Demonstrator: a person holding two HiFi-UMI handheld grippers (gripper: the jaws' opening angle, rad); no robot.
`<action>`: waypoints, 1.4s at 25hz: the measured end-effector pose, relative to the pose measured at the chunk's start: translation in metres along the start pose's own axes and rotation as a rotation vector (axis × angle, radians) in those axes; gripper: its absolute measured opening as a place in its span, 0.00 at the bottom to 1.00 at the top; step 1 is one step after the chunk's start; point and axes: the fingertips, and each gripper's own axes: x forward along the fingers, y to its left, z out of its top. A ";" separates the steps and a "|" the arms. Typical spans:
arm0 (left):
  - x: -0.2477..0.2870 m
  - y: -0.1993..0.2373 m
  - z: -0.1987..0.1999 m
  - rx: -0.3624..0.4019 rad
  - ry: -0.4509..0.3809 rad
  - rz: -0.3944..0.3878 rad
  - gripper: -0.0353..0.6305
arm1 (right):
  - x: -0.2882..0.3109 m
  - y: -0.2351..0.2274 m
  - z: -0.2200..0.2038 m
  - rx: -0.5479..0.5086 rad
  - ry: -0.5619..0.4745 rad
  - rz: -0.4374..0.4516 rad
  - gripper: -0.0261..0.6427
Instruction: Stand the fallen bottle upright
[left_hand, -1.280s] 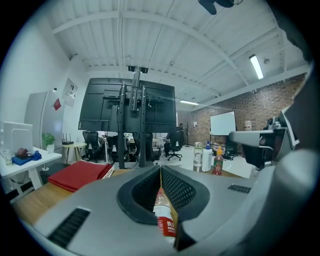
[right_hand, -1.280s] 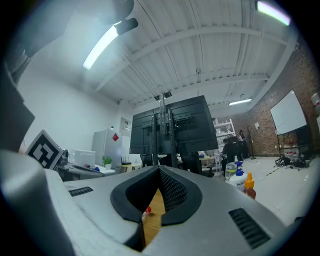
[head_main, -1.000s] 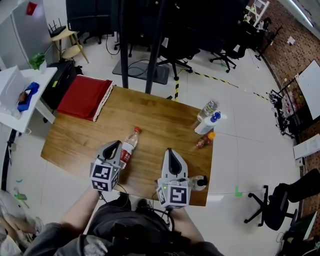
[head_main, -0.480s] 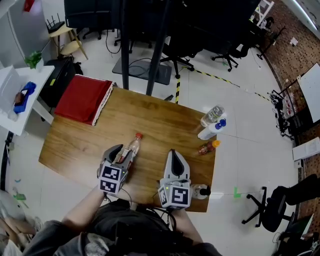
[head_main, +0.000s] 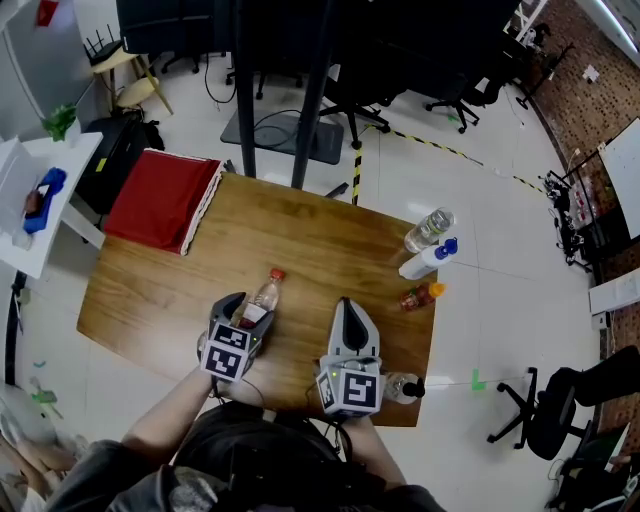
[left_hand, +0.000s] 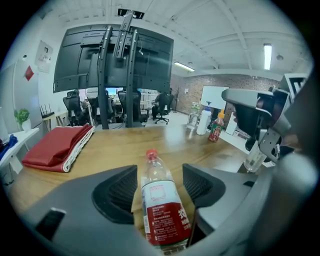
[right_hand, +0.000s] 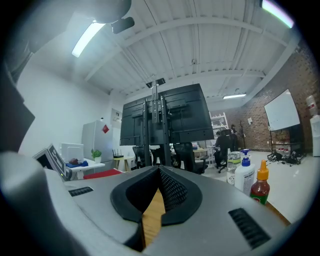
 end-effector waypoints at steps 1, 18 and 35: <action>0.004 0.000 -0.002 0.006 0.021 -0.007 0.56 | 0.002 0.000 -0.002 0.002 0.003 0.000 0.05; 0.056 0.000 -0.018 -0.069 0.256 -0.132 0.74 | 0.027 -0.013 -0.018 0.027 0.030 -0.010 0.05; 0.086 0.005 -0.041 -0.086 0.459 -0.128 0.74 | 0.040 -0.023 -0.024 0.028 0.041 -0.014 0.05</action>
